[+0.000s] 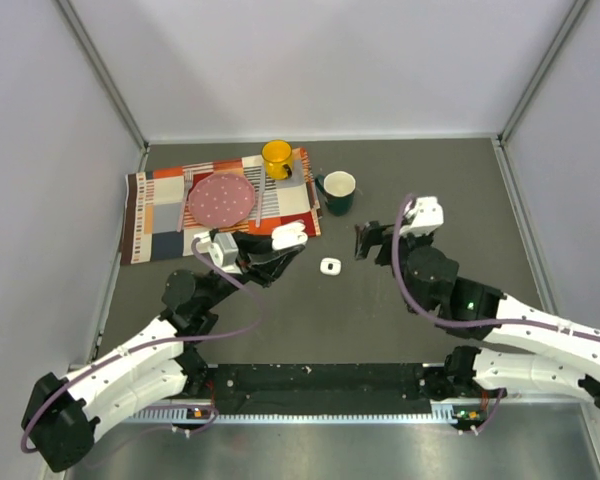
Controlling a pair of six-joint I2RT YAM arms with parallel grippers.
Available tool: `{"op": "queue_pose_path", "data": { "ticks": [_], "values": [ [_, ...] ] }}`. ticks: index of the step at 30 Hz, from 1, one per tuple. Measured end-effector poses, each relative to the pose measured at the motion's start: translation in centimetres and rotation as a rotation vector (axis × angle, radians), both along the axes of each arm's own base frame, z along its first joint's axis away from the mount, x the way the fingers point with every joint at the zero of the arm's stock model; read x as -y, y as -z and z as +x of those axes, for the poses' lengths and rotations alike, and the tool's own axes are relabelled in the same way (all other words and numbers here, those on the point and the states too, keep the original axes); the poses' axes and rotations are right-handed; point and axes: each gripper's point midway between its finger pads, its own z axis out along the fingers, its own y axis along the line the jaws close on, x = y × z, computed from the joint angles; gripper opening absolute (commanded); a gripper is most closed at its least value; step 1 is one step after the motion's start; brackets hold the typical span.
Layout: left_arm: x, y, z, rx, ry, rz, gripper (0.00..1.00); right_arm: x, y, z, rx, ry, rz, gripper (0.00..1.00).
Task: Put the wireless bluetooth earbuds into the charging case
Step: Pick up the earbud from the center of the board.
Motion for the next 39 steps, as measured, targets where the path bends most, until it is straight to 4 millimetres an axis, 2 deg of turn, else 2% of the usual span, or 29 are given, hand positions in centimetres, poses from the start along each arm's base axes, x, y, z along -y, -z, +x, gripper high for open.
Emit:
{"op": "queue_pose_path", "data": {
  "ticks": [6, 8, 11, 13, 15, 17, 20, 23, 26, 28, 30, 33, 36, 39],
  "values": [
    [-0.1, -0.1, -0.2, 0.01, 0.0, 0.002, 0.0, 6.0, 2.8, 3.8, -0.147, 0.172, 0.127, 0.91],
    [-0.1, -0.1, -0.2, 0.011, 0.001, 0.002, 0.0, 7.1, 4.9, 5.3, -0.245, 0.177, 0.162, 0.91],
    [-0.1, -0.1, -0.3, 0.015, 0.005, 0.004, 0.0, 7.4, 8.8, 6.9, -0.438, 0.161, 0.208, 0.91],
    [0.0, -0.1, -0.4, 0.016, 0.01, 0.006, 0.0, 6.5, 11.9, 7.4, -0.589, 0.129, 0.234, 0.91],
    [0.0, -0.1, -0.4, 0.017, 0.012, 0.008, 0.0, 5.9, 14.5, 7.1, -0.713, 0.108, 0.246, 0.92],
    [0.0, -0.1, -0.4, 0.017, 0.012, 0.009, 0.0, 5.6, 16.1, 6.5, -0.8, 0.103, 0.25, 0.95],
    [-0.2, -0.1, -0.5, 0.018, 0.009, 0.012, 0.0, 5.9, 16.1, 6.0, -0.819, 0.119, 0.255, 0.99],
    [-0.5, -0.4, -0.7, 0.023, -0.001, 0.006, 0.0, 6.8, 14.5, 6.6, -0.758, 0.151, 0.258, 0.99],
    [-0.8, -0.8, -0.8, 0.035, -0.012, -0.003, 0.0, 8.3, 12.9, 7.2, -0.704, 0.191, 0.282, 0.99],
    [-0.8, -0.8, -0.7, 0.037, -0.014, 0.0, 0.0, 9.7, 12.6, 7.9, -0.7, 0.233, 0.307, 0.99],
    [-0.7, -0.5, -0.6, 0.032, -0.014, 0.008, 0.0, 11.4, 13.4, 8.7, -0.731, 0.286, 0.34, 0.99],
    [-0.4, -0.1, -0.4, 0.023, -0.011, 0.02, 0.0, 13.0, 16.2, 9.5, -0.821, 0.349, 0.348, 0.93],
    [-0.4, 0.1, -0.3, 0.016, -0.011, 0.026, 0.0, 13.0, 18.8, 9.3, -0.913, 0.35, 0.317, 0.79],
    [-0.4, 0.1, -0.3, 0.018, -0.015, 0.025, 0.0, 12.4, 19.9, 9.2, -0.953, 0.307, 0.292, 0.71]
  ]
}}
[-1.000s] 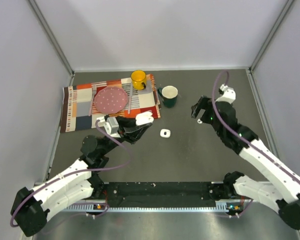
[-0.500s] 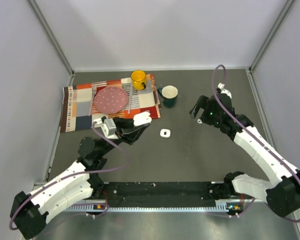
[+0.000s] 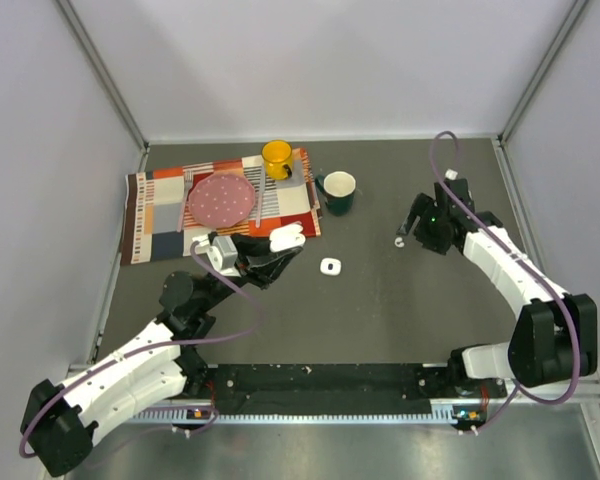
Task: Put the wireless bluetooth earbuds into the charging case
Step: Pick up the earbud from the center of the board.
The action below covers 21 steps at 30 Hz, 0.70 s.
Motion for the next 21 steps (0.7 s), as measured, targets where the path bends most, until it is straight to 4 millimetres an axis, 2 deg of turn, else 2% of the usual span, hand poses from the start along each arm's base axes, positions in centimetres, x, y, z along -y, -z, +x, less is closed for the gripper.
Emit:
{"op": "queue_pose_path", "data": {
  "ticks": [6, 11, 16, 21],
  "values": [
    [0.0, 0.0, 0.1, 0.001, -0.006, 0.0, 0.0, -2.2, -0.3, 0.2, 0.061, -0.165, -0.076, 0.56],
    [0.0, 0.0, 0.1, 0.001, -0.006, 0.0, 0.0, -3.4, 1.6, 0.8, 0.023, -0.244, -0.169, 0.43],
    [-0.1, 0.0, 0.2, -0.002, -0.013, -0.002, 0.0, -2.7, 4.0, 1.4, -0.039, -0.258, -0.267, 0.41],
    [-0.4, -0.3, 0.3, -0.001, -0.026, -0.012, 0.0, -2.8, 4.8, 2.5, -0.052, -0.289, -0.334, 0.39]
  ]
}}
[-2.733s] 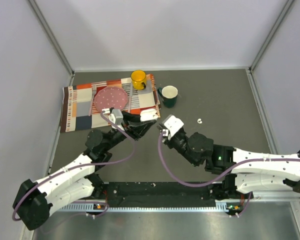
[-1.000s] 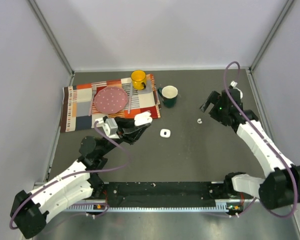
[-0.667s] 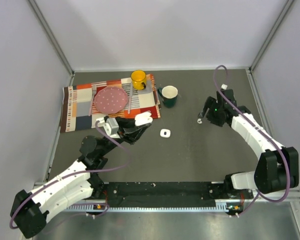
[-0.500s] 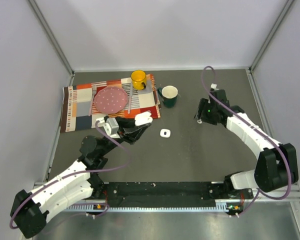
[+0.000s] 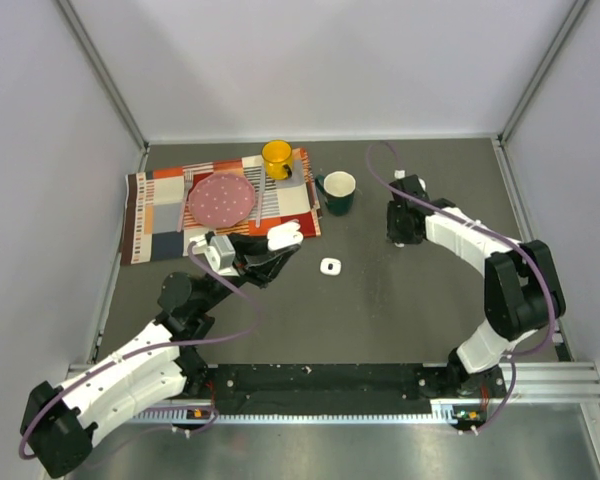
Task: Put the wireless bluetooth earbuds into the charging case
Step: Pick up the earbud from the center of the board.
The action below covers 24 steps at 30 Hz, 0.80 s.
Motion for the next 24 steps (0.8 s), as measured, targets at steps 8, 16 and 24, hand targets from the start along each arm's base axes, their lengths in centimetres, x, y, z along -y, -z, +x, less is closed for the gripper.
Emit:
{"op": "queue_pose_path", "data": {
  "ticks": [8, 16, 24],
  "values": [
    [-0.1, -0.1, 0.0, 0.002, -0.005, -0.004, 0.0, -1.1, 0.6, 1.3, 0.002, -0.055, -0.053, 0.36],
    [-0.3, -0.1, 0.0, 0.001, -0.012, -0.003, 0.0, -0.6, 2.0, 1.5, -0.025, -0.056, -0.095, 0.35],
    [-0.3, 0.1, 0.1, -0.011, -0.018, 0.004, 0.0, -0.1, 3.5, 1.3, -0.06, -0.063, -0.138, 0.35]
  ]
}}
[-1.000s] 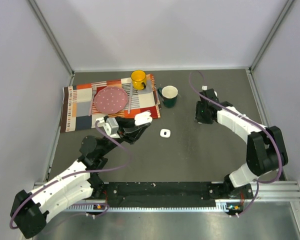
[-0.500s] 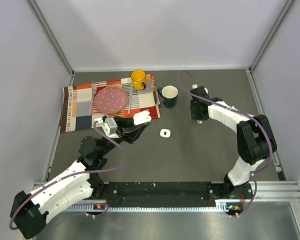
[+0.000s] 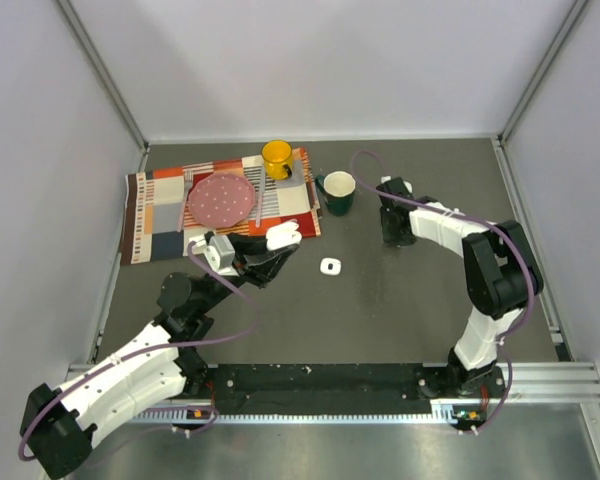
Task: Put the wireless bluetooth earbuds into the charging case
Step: Pick up the earbud from the center of the board.
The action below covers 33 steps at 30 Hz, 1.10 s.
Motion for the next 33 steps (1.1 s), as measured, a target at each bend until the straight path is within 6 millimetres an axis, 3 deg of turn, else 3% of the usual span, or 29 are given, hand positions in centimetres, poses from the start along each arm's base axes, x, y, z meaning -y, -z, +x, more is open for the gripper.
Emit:
{"op": "queue_pose_path", "data": {
  "ticks": [33],
  "values": [
    [0.0, 0.0, 0.1, -0.003, -0.004, -0.001, 0.0, 1.8, 0.2, 1.4, 0.025, 0.027, -0.139, 0.29]
  ]
}}
